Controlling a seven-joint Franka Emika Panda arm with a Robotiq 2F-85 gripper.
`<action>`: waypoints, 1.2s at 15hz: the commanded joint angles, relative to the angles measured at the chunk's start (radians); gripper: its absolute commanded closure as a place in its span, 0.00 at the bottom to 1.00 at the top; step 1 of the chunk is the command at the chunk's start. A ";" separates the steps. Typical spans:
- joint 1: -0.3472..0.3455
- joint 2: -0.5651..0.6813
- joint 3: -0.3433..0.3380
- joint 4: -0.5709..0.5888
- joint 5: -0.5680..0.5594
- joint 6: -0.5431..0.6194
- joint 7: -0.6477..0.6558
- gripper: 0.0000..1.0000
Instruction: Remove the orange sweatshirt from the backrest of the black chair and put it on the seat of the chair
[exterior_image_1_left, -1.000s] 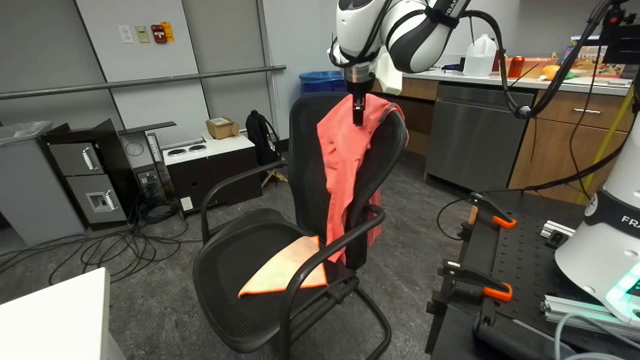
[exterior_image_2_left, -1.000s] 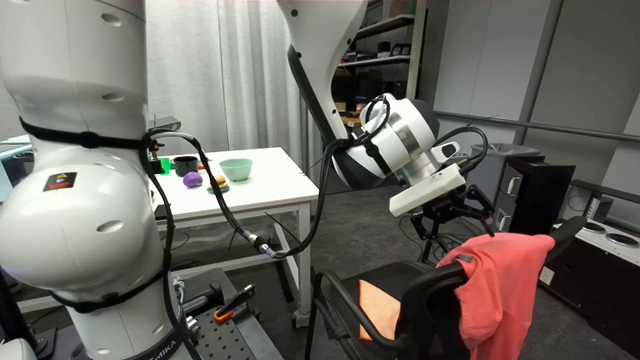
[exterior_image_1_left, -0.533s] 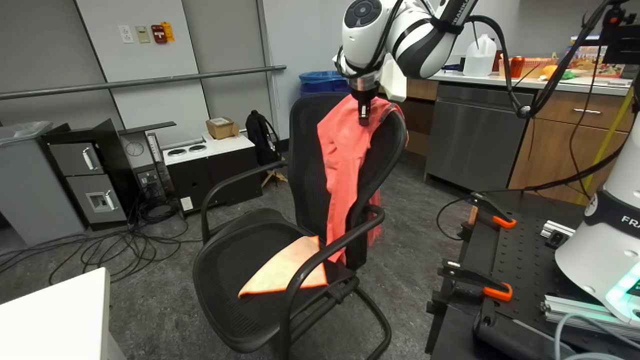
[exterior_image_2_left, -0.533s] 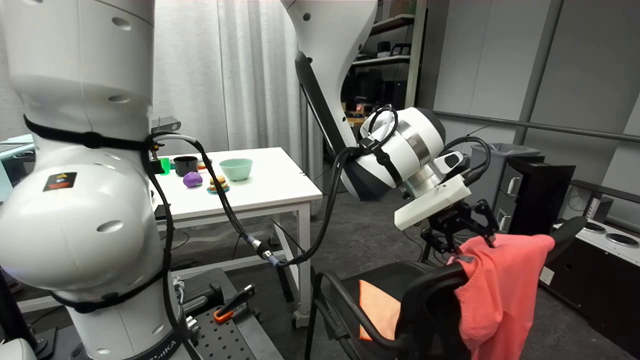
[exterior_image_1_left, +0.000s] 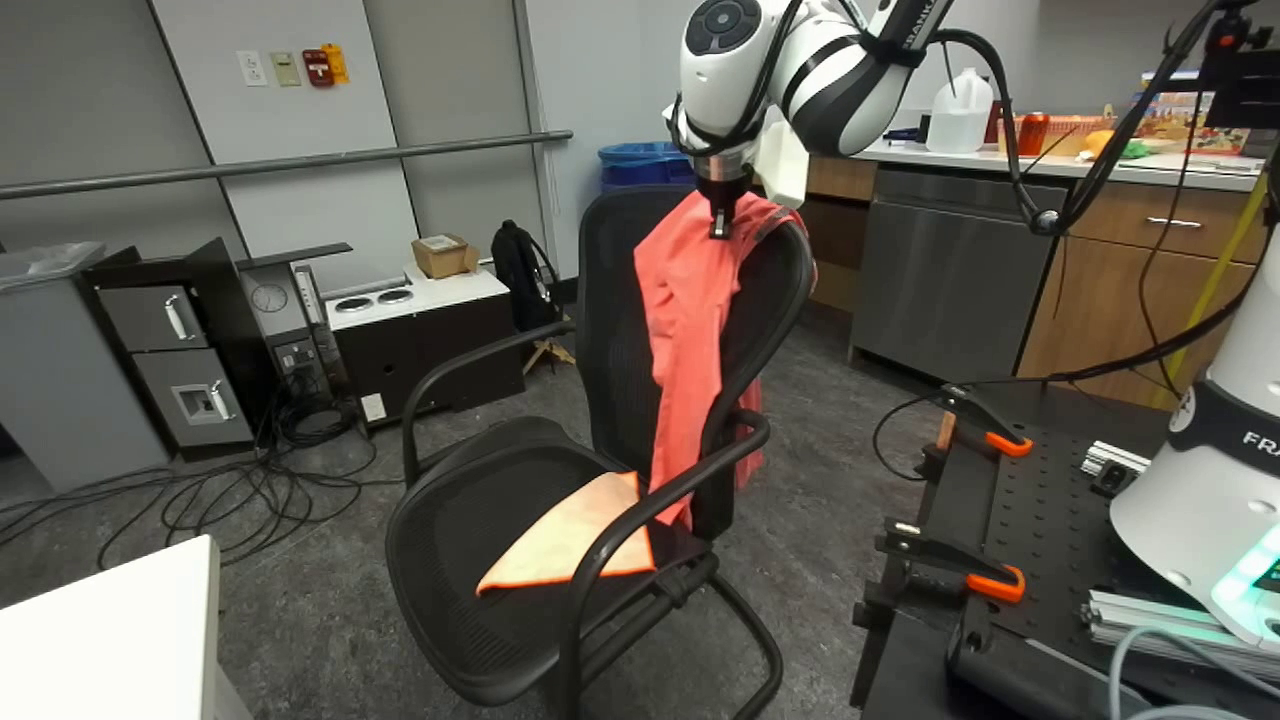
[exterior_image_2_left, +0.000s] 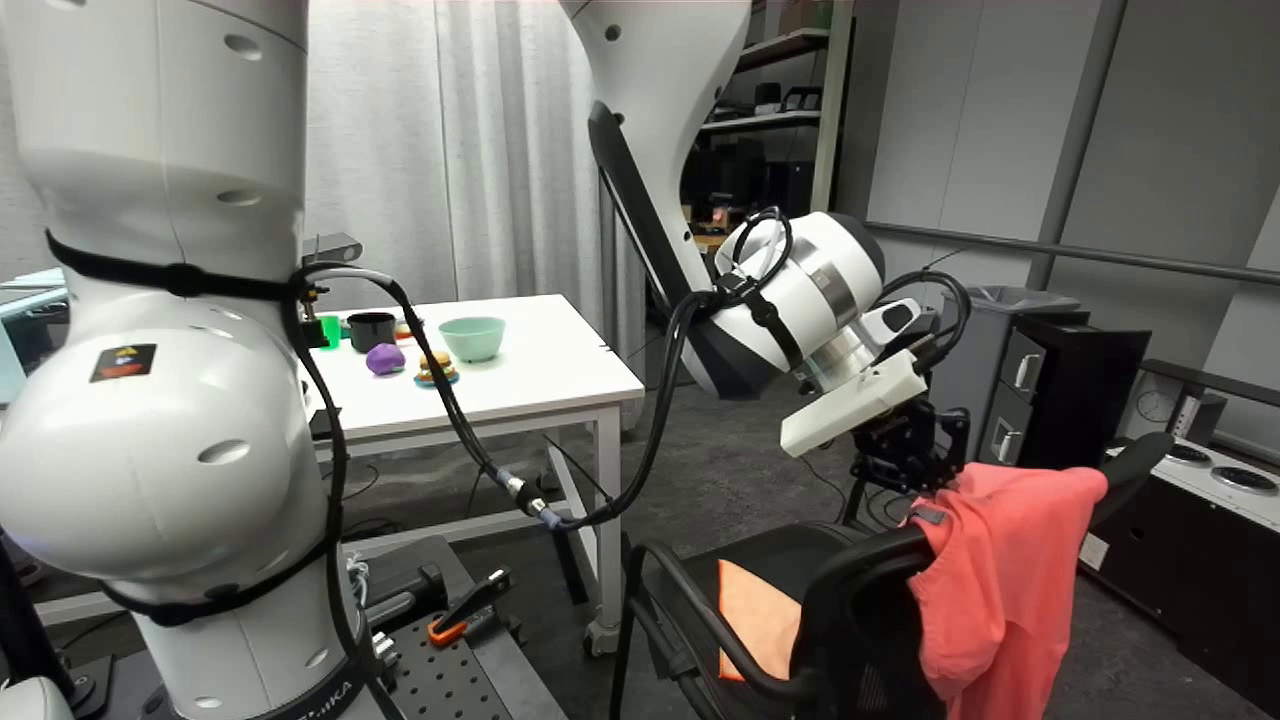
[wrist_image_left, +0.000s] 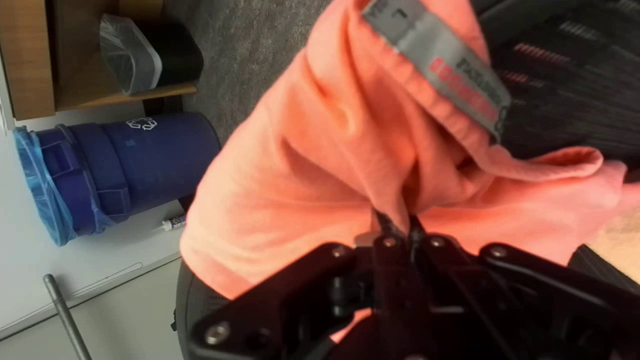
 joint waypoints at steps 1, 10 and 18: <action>0.012 -0.032 0.006 0.006 -0.029 0.014 0.090 0.99; 0.131 -0.117 0.131 0.126 -0.280 0.014 0.470 0.99; 0.214 -0.129 0.244 0.241 -0.652 -0.025 0.956 0.99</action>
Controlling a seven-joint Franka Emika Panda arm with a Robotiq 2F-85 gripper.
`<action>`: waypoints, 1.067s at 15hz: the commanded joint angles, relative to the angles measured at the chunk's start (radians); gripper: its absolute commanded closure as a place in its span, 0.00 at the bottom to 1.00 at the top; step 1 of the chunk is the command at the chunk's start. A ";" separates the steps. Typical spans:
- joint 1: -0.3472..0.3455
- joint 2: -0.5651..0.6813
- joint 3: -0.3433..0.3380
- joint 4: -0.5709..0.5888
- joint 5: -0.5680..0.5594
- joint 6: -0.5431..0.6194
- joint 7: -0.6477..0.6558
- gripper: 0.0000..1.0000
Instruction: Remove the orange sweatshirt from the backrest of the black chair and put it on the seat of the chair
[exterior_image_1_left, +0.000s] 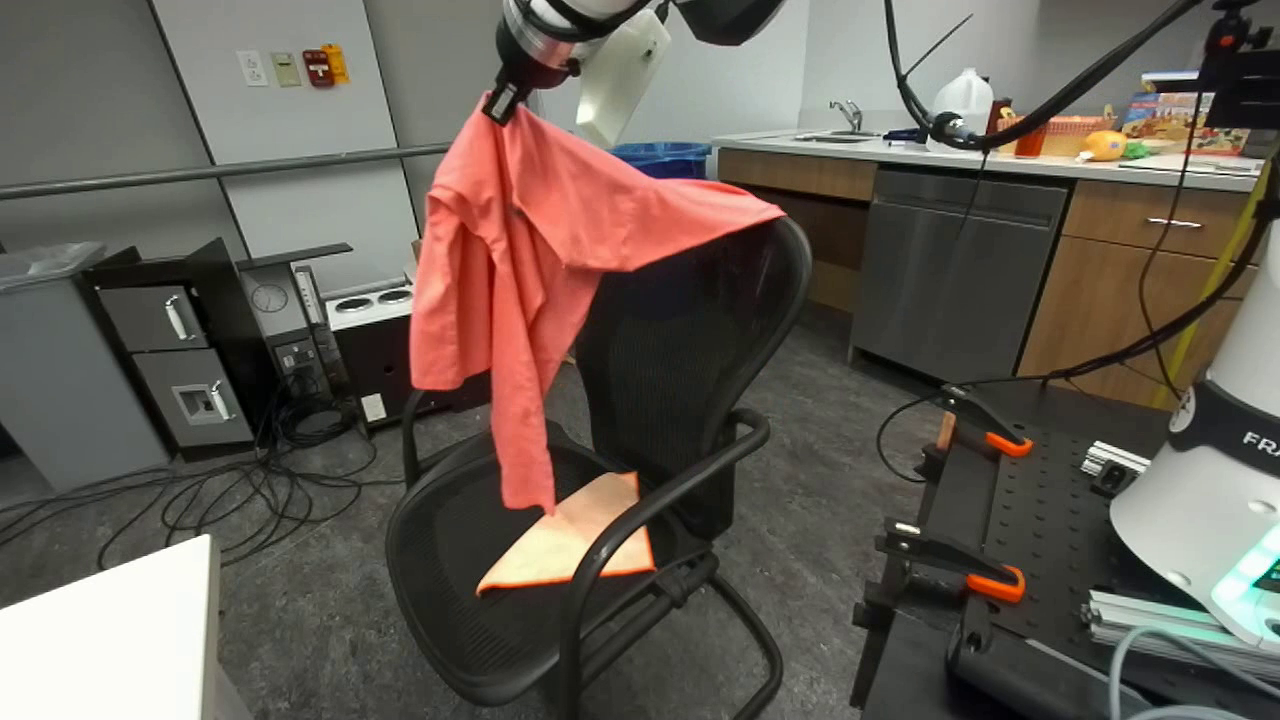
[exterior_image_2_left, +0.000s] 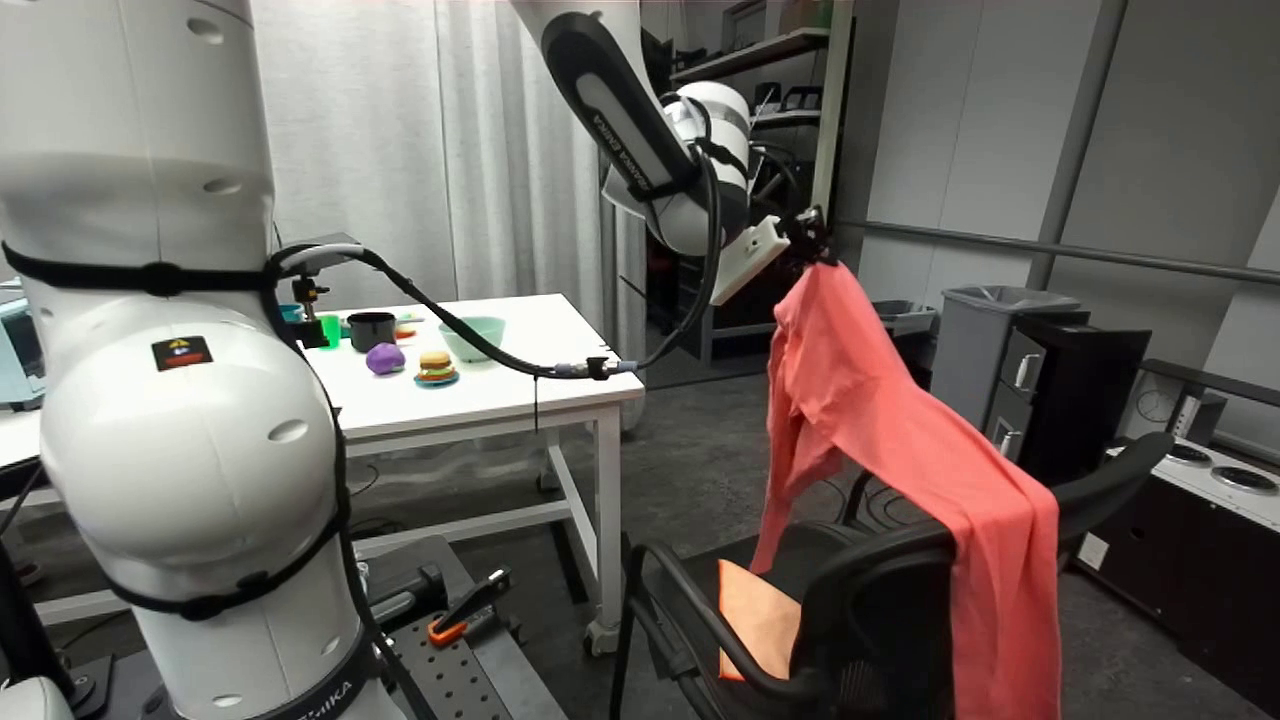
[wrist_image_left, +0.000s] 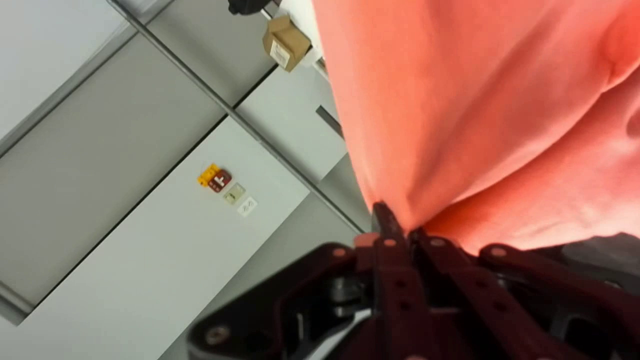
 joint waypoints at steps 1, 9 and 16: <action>0.026 -0.009 0.034 0.060 -0.151 -0.051 0.218 0.99; 0.063 -0.003 0.142 0.134 -0.360 -0.229 0.618 0.99; 0.108 0.006 0.220 0.141 -0.530 -0.396 0.907 0.99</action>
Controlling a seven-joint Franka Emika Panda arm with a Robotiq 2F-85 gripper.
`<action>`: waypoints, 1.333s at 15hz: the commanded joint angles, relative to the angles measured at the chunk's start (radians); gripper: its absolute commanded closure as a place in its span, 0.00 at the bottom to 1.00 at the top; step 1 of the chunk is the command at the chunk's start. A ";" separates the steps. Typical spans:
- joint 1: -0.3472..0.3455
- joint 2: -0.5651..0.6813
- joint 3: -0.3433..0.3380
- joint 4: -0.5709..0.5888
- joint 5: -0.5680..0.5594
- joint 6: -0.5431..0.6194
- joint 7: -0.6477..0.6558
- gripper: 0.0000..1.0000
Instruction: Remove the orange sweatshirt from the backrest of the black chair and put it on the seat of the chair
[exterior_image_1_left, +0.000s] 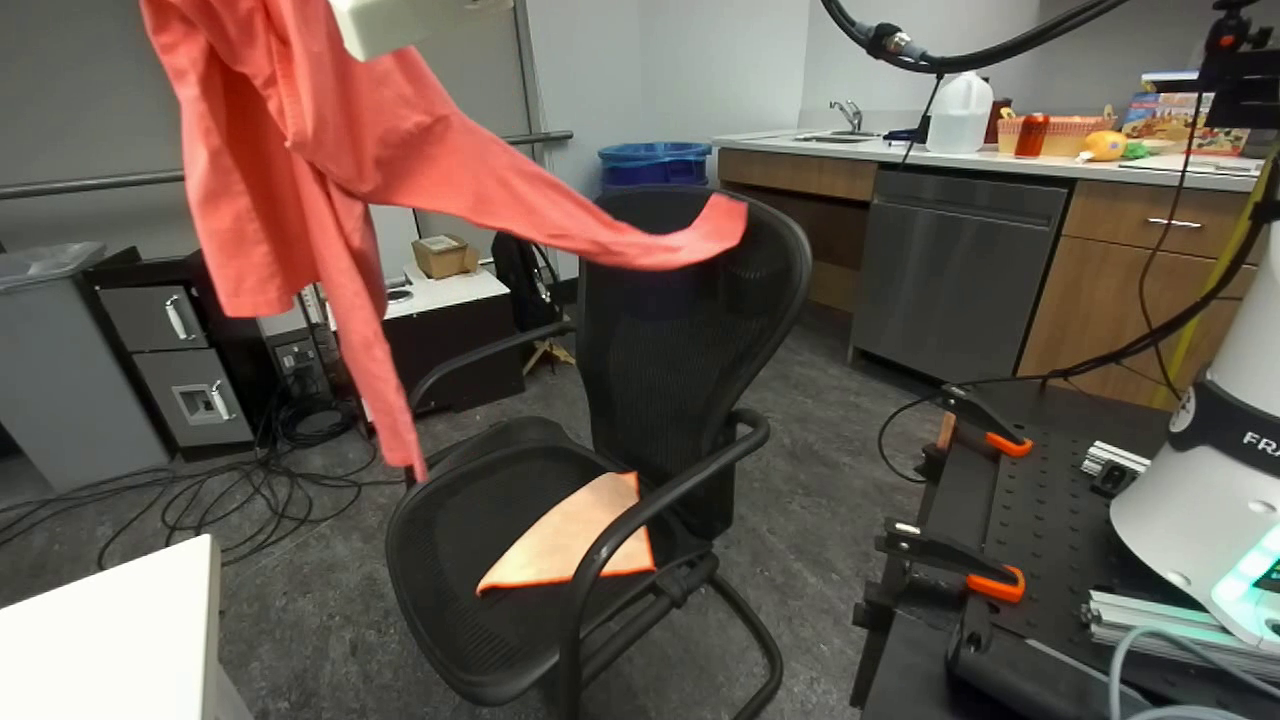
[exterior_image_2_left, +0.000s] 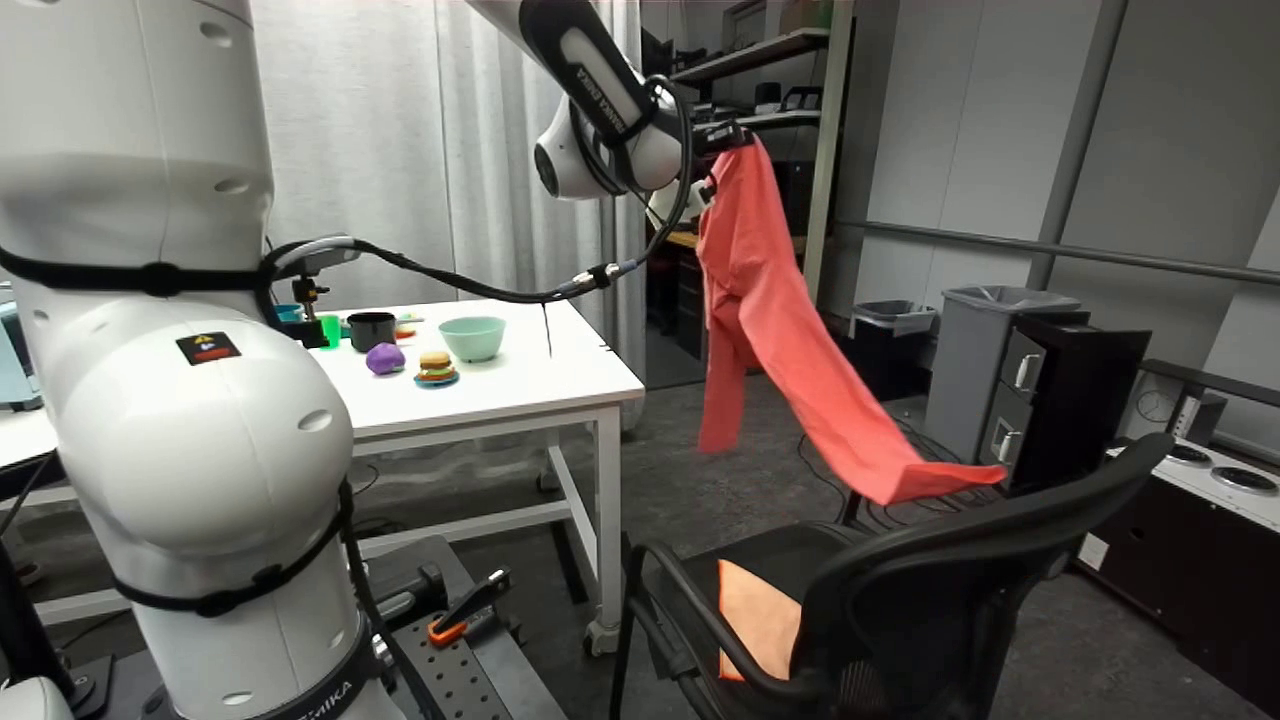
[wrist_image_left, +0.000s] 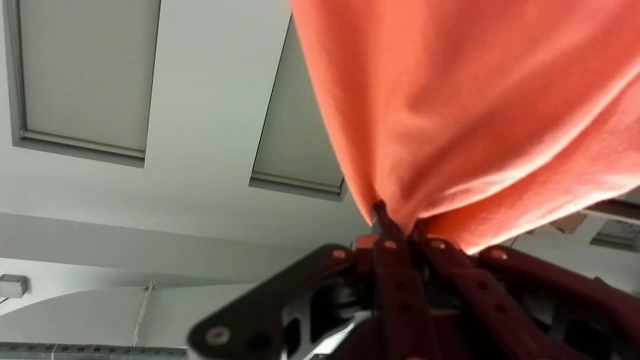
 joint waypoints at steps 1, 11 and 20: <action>0.008 0.003 0.007 0.010 -0.093 -0.062 0.146 0.99; -0.117 0.038 -0.102 -0.078 -0.018 0.102 0.219 0.99; -0.274 0.112 -0.221 -0.110 0.256 0.550 0.140 0.99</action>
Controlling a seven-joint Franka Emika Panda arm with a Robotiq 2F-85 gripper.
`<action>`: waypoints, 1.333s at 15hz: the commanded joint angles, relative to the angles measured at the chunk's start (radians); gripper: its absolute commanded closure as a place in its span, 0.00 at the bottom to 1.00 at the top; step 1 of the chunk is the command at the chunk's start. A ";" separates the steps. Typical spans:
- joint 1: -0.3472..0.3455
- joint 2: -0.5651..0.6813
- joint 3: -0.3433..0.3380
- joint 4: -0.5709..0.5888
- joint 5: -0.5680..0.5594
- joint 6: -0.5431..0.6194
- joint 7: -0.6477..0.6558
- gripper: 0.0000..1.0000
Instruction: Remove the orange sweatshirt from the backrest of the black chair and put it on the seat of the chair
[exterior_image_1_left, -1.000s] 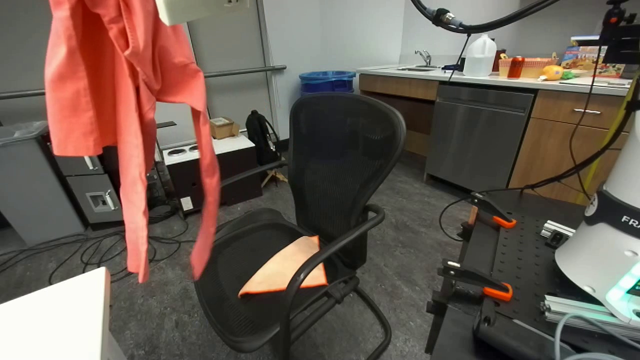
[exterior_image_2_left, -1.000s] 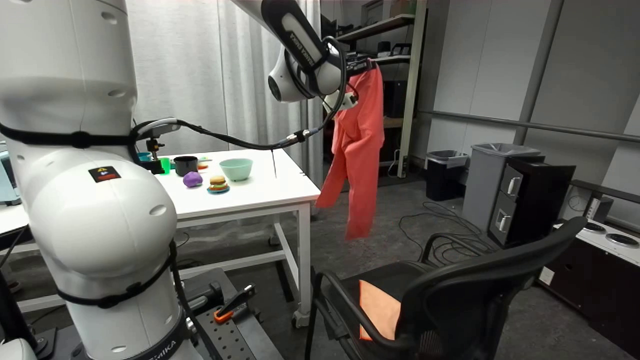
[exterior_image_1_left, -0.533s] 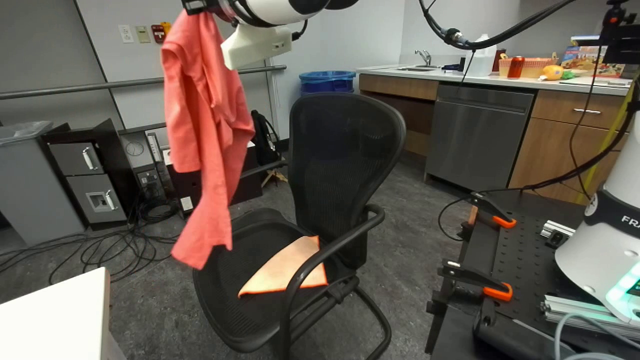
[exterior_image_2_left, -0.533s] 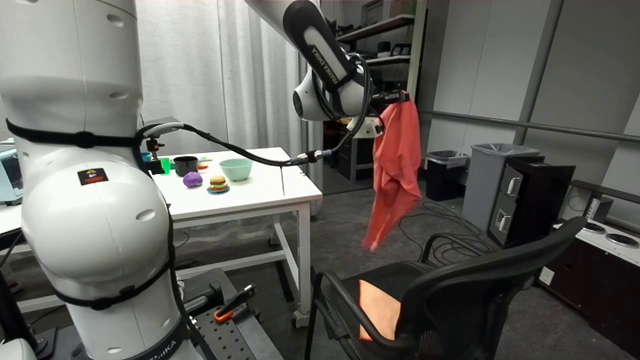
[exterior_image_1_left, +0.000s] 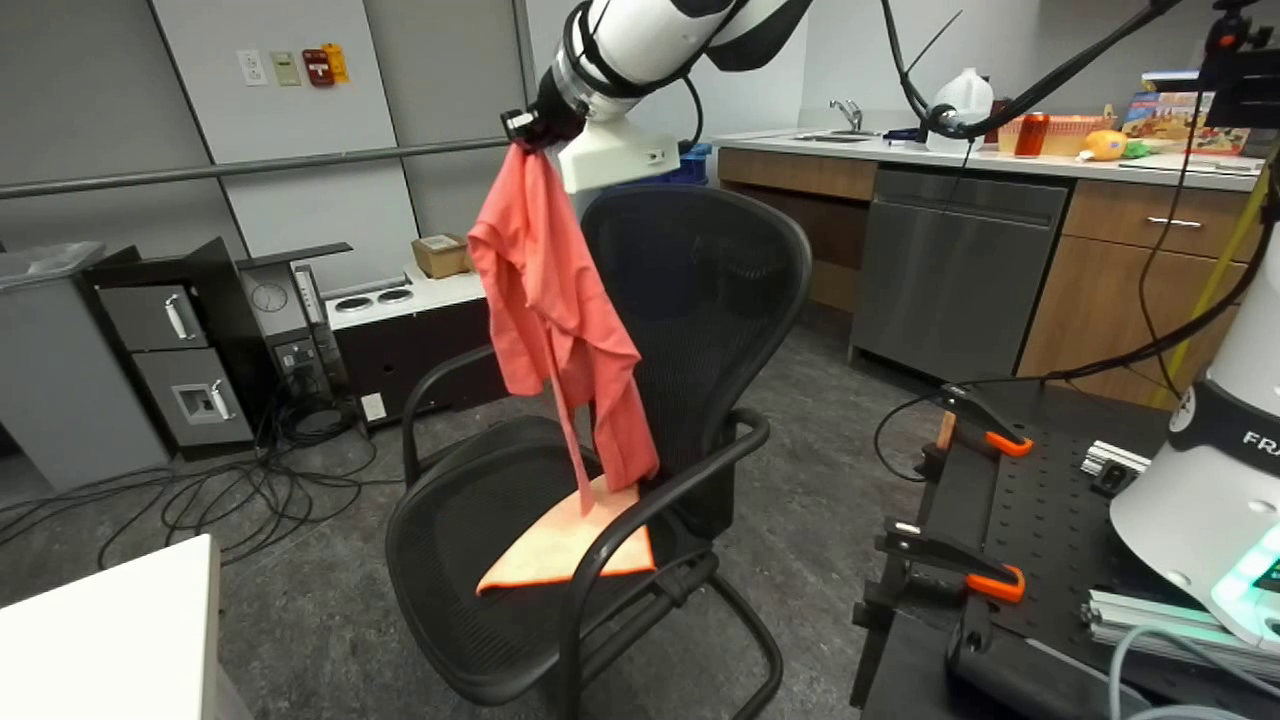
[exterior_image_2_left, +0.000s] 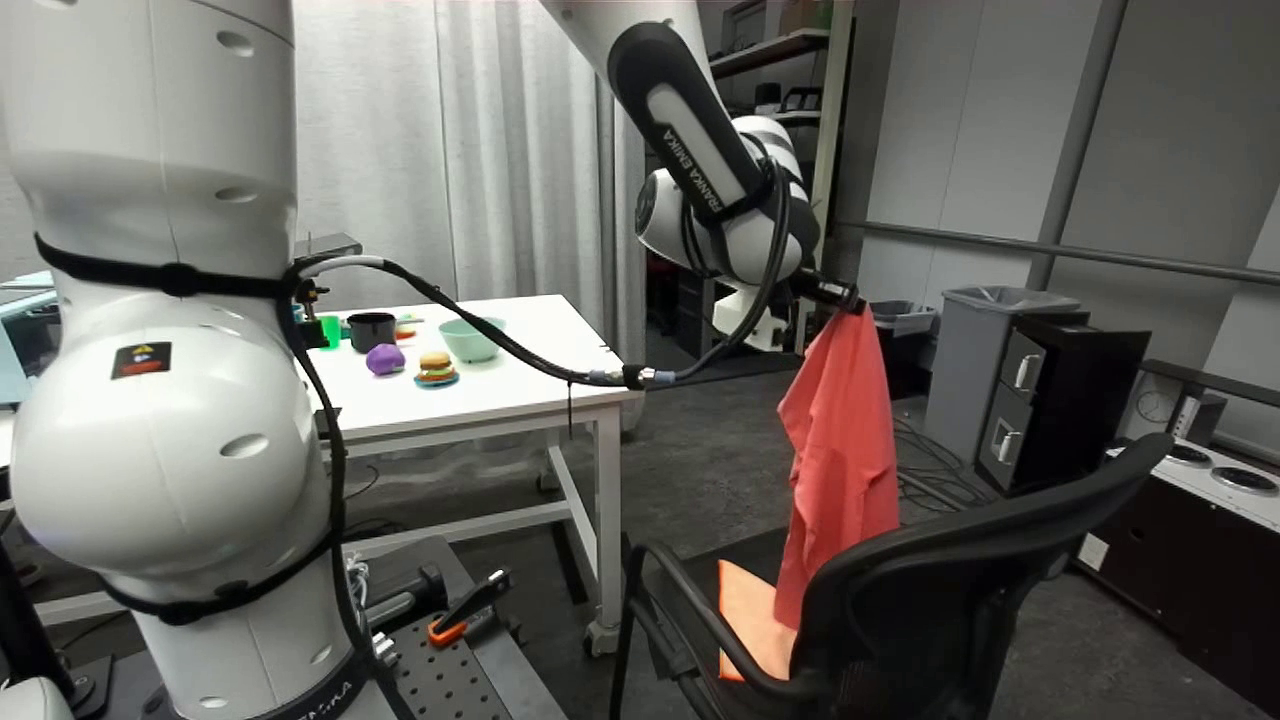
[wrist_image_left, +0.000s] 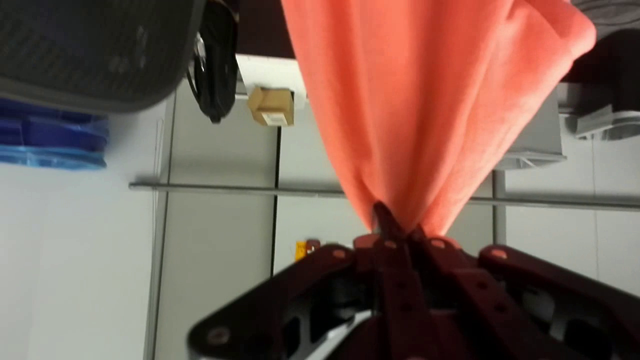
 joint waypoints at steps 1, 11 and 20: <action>-0.050 0.036 -0.053 -0.004 0.151 0.141 -0.068 0.99; -0.152 0.111 -0.110 -0.137 0.944 0.236 -0.568 0.54; -0.177 0.066 -0.041 -0.186 1.531 0.206 -1.014 0.00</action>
